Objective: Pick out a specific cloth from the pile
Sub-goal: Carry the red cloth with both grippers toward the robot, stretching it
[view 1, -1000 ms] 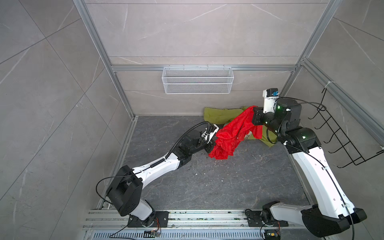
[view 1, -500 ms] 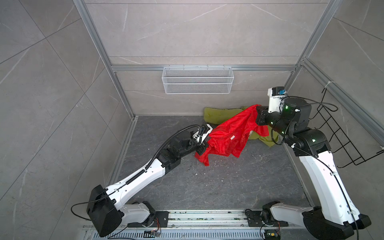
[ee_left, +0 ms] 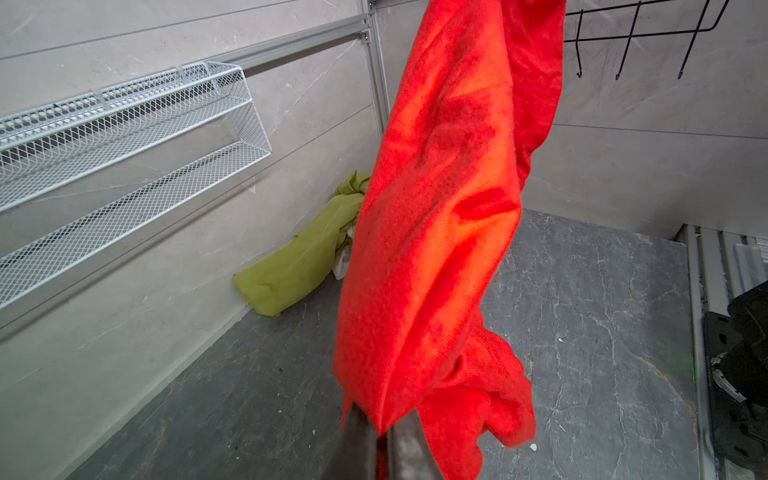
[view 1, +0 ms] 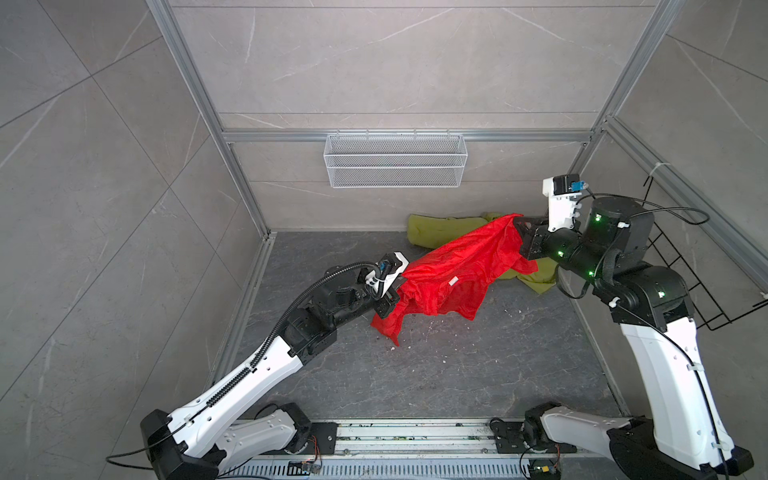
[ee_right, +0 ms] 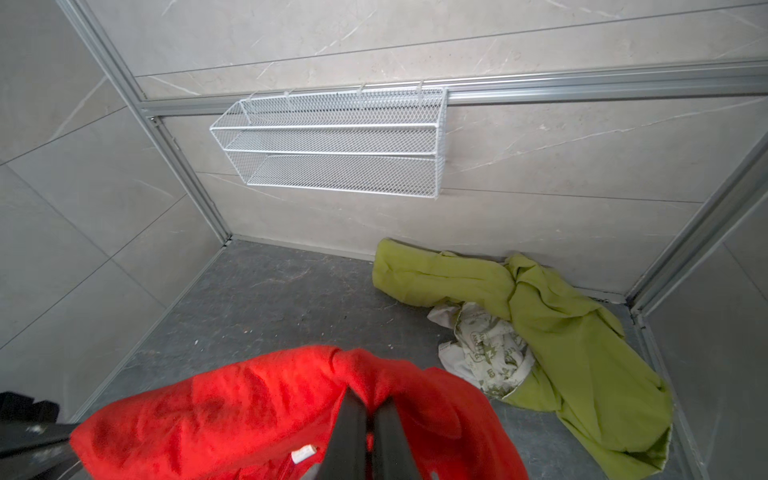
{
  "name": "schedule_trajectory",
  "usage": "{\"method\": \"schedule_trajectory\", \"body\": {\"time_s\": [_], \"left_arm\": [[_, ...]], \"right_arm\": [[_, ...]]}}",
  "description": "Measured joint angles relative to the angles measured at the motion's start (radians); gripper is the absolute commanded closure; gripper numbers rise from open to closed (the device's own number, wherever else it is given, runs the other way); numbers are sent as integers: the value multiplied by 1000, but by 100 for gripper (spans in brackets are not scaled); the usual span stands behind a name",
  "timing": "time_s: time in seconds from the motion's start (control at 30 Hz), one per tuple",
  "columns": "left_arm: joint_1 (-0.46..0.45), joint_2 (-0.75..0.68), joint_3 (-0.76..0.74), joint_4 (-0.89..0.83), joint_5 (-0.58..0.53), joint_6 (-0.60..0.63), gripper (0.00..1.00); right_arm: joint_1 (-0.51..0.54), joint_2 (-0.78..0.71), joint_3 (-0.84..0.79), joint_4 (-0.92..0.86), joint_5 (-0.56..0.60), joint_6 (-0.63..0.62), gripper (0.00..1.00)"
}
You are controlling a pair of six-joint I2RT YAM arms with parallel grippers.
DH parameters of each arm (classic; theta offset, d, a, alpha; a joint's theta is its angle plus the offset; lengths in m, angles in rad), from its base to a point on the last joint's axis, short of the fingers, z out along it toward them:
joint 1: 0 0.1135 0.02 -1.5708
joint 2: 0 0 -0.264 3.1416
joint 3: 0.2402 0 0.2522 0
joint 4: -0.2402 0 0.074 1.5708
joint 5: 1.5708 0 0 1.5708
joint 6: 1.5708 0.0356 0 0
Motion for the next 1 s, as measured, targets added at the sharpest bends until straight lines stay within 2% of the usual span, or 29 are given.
{"method": "schedule_trajectory", "body": {"time_s": [0.2,0.53,0.8,1.0], "left_arm": [[0,-47,29,-61,4,0,100],[0,-217,39,-198,9,-25,100],[0,-362,17,-289,26,-112,100],[0,-435,-45,-305,26,-200,100]], "right_arm": [[45,-49,10,-15,-117,-8,100],[68,-215,-144,21,-301,-6,100],[84,-271,-224,24,-432,50,100],[84,-294,-267,35,-469,98,100]]}}
